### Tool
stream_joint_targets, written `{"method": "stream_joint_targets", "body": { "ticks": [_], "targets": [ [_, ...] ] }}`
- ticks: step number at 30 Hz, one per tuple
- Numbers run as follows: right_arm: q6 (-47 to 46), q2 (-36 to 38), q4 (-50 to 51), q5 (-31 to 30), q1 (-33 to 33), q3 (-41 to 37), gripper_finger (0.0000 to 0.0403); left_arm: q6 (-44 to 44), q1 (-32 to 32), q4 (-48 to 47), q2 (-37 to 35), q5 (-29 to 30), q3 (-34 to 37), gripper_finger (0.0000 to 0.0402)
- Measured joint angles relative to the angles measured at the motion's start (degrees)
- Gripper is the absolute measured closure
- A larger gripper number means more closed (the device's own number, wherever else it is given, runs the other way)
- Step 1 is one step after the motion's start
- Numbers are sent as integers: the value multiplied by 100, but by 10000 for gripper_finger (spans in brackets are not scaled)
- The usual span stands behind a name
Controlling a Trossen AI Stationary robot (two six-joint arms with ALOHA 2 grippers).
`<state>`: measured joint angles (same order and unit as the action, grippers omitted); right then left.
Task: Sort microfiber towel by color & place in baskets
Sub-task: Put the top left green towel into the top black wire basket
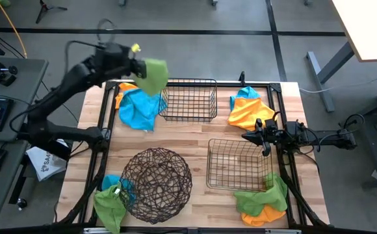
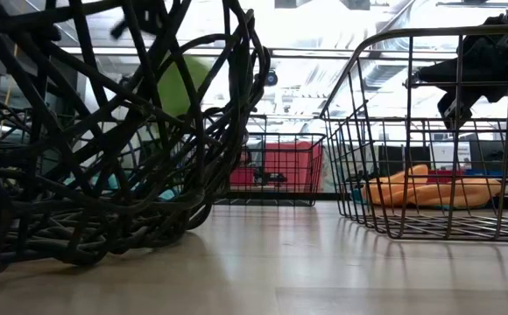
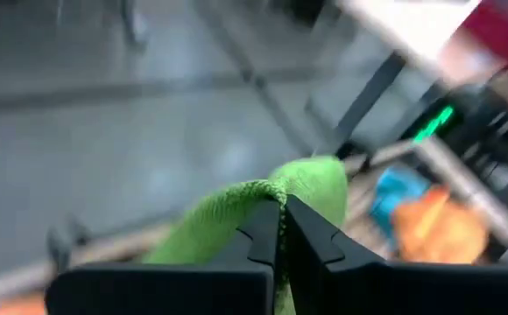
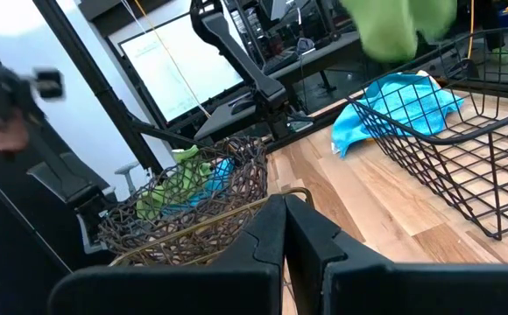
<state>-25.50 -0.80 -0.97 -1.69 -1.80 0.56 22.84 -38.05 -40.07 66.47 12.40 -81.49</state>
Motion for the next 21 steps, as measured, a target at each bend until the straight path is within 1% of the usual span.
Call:
{"method": "stream_joint_targets", "body": {
  "ticks": [2,5,9,13,16,18,19,21],
  "targets": [
    [0,0,1,0,1,1,402,-196,186,373,53,-35,-354,401],
    [-1,0,1,0,0,1,402,-379,518,1001,247,-305,-647,401],
    [-2,0,0,0,0,2,402,-497,856,1735,680,-642,-680,401],
    [-2,0,0,0,0,0,402,-499,1141,2149,1289,-992,-677,401],
    [-2,0,1,0,0,1,402,-572,1447,2386,1766,-1067,-674,401],
    [0,0,0,0,0,0,402,-875,1649,2383,2063,-952,-674,401],
    [-2,0,2,0,0,2,402,-1074,1744,2329,2205,-751,-674,401],
    [0,0,0,0,0,1,402,-1525,1907,2108,2487,-133,-674,401]
  ]
}}
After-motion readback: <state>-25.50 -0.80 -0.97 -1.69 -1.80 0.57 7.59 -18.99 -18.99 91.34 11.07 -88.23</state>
